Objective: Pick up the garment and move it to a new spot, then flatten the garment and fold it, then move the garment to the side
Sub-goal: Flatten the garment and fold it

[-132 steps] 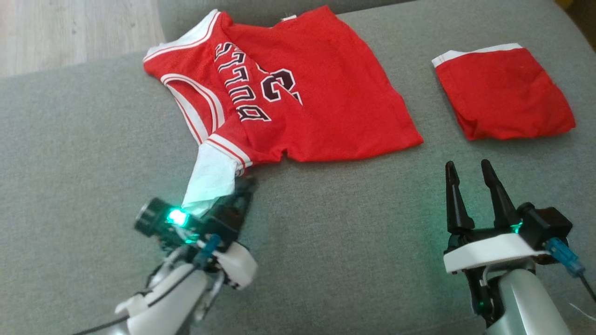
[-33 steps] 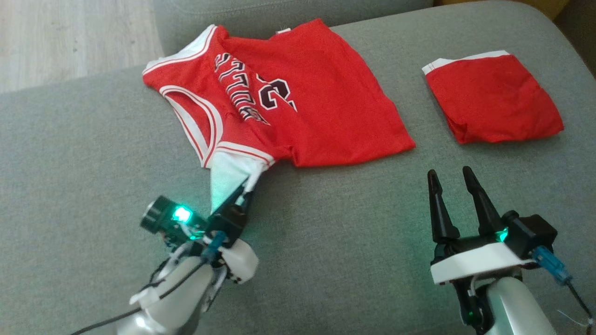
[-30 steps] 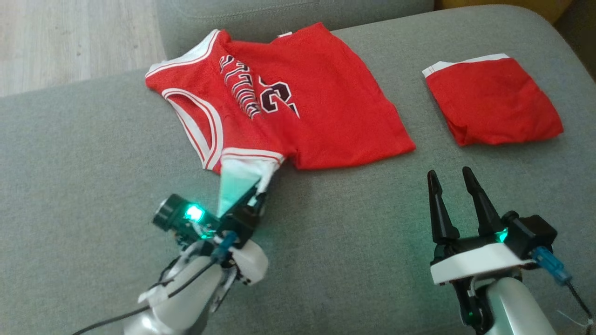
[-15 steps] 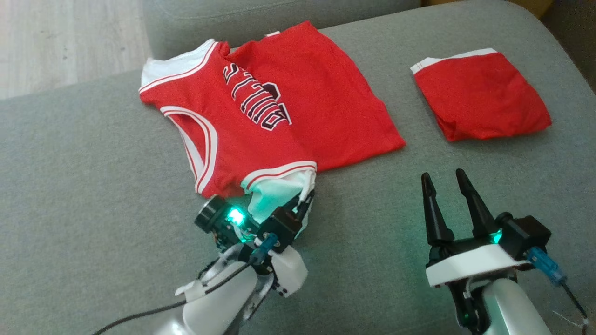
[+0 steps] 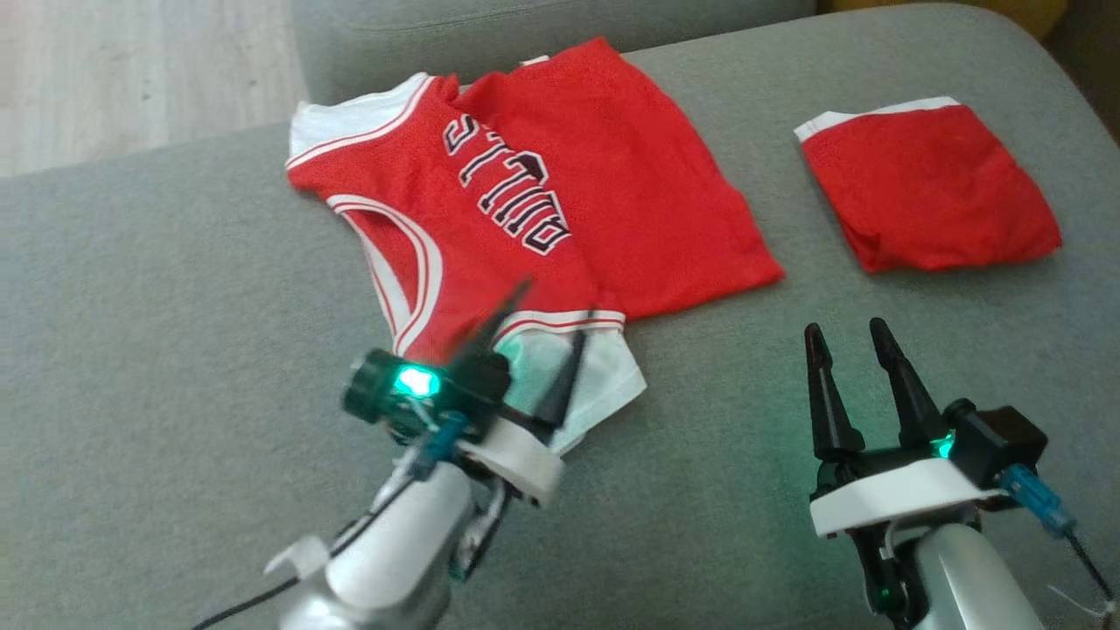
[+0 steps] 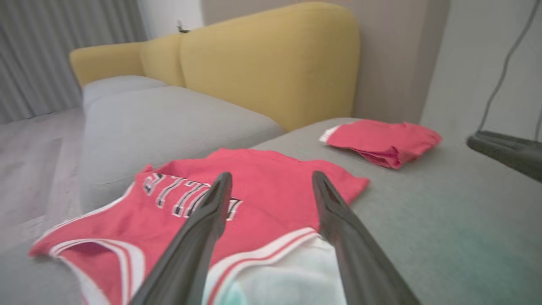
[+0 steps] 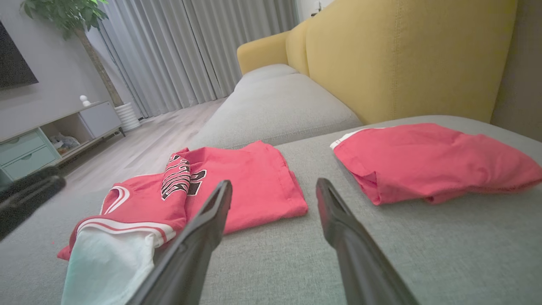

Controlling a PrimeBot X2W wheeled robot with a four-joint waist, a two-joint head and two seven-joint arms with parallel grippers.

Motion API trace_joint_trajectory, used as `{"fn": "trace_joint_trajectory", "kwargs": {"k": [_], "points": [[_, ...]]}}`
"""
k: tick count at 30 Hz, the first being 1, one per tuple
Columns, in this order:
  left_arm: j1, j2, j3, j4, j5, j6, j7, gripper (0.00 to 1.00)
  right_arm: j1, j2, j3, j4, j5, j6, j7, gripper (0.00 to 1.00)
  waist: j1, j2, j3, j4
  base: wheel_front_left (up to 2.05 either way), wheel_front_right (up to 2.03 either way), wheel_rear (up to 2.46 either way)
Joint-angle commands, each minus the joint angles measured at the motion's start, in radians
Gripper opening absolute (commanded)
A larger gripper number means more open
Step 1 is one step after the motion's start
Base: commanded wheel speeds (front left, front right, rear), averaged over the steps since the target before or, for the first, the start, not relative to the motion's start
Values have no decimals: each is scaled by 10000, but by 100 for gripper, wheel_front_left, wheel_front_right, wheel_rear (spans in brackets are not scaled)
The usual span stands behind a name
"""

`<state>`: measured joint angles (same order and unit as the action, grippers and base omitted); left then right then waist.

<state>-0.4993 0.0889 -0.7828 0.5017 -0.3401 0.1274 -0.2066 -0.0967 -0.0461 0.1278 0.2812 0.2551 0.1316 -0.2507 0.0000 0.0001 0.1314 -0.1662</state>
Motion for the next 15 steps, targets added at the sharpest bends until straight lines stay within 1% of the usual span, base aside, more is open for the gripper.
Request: {"fn": "trace_joint_trajectory", "kwargs": {"k": [1,3,8,11,15], "points": [[-75,224,592,-404,-123,212,-177,100,-197,-41,225,-315,-7,-9,-110,100,0,-1,-62,151,0,0,0],[141,426,1055,-571,-355,481,-309,100,-162,-41,223,-322,-36,-9,-110,100,0,-1,-105,276,0,0,0],[1005,1059,1972,-763,-826,943,-464,100,-43,-41,156,-398,-115,-9,-110,100,0,-1,-258,575,0,0,0],[1612,1308,2362,-813,-1096,1078,-503,100,34,-41,128,-416,-159,-9,-110,100,0,-1,-328,694,0,0,0],[2001,1415,2524,-886,-1218,1092,-522,100,56,-41,174,-423,-200,-9,-110,100,0,-1,-331,735,0,0,0]]}}
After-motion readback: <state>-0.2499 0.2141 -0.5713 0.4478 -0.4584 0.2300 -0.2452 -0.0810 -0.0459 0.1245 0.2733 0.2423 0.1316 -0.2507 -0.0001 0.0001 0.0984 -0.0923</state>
